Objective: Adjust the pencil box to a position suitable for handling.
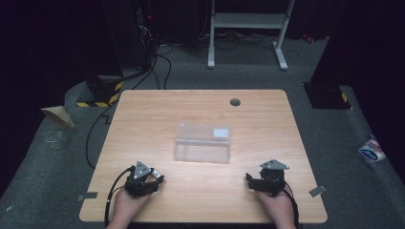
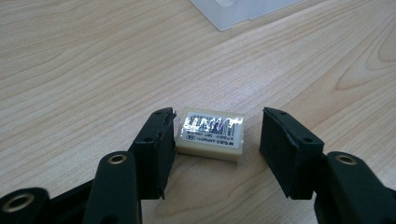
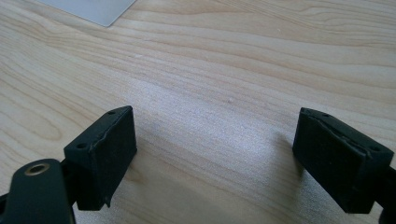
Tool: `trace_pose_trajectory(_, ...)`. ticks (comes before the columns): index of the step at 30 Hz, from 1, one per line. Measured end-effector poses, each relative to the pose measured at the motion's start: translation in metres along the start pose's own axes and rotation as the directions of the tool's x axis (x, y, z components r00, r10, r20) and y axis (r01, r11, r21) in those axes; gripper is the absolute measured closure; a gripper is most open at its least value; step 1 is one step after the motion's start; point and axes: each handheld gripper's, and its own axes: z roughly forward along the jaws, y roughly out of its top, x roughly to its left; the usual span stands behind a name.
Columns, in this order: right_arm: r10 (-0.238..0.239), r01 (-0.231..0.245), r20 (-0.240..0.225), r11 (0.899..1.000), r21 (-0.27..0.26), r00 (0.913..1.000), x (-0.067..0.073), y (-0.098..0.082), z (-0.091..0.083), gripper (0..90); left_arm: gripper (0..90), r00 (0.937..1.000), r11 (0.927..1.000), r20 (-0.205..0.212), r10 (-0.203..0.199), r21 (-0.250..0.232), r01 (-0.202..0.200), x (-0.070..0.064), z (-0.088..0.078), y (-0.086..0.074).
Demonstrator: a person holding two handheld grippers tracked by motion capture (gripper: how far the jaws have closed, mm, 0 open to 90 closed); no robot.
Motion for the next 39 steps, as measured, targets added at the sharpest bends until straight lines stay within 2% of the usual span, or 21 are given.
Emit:
trace_pose_trajectory(8,0.001,-0.001,0.001,1.0,0.0,1.0,0.0,0.0,0.0,13.3,47.2,0.9999,0.9999,0.005,-0.01,-0.007,0.01,0.001,-0.001,-0.002)
trace_pose_trajectory(11,0.004,-0.004,0.002,1.0,0.0,1.0,0.0,0.0,0.0,13.3,51.3,0.9999,0.9998,-0.003,-0.017,-0.01,0.017,0.002,-0.001,-0.002)
trace_pose_trajectory(13,0.005,-0.005,0.001,1.0,0.001,1.0,0.0,0.0,0.0,13.4,57.2,0.9997,0.9996,-0.007,-0.025,-0.014,0.024,0.002,-0.002,-0.002)
trace_pose_trajectory(18,0.002,-0.002,-0.002,1.0,-0.001,1.0,0.0,-0.001,-0.001,13.6,58.5,0.9985,0.9984,0.003,-0.054,-0.018,0.054,0.003,-0.003,-0.003)
trace_pose_trajectory(24,-0.001,0.001,-0.005,1.0,-0.001,1.0,0.0,0.0,0.0,13.6,58.7,0.9976,0.9975,0.013,-0.068,-0.017,0.068,0.004,-0.004,-0.002)
trace_pose_trajectory(32,-0.001,0.001,-0.005,1.0,-0.001,1.0,0.0,0.0,0.0,13.6,58.6,0.9982,0.9975,0.017,-0.058,-0.038,0.059,0.004,-0.01,0.003)
trace_pose_trajectory(39,-0.001,0.001,-0.005,1.0,-0.001,1.0,0.0,0.0,0.0,13.6,58.6,0.9987,0.9968,0.02,-0.046,-0.064,0.047,-0.002,-0.012,0.013)
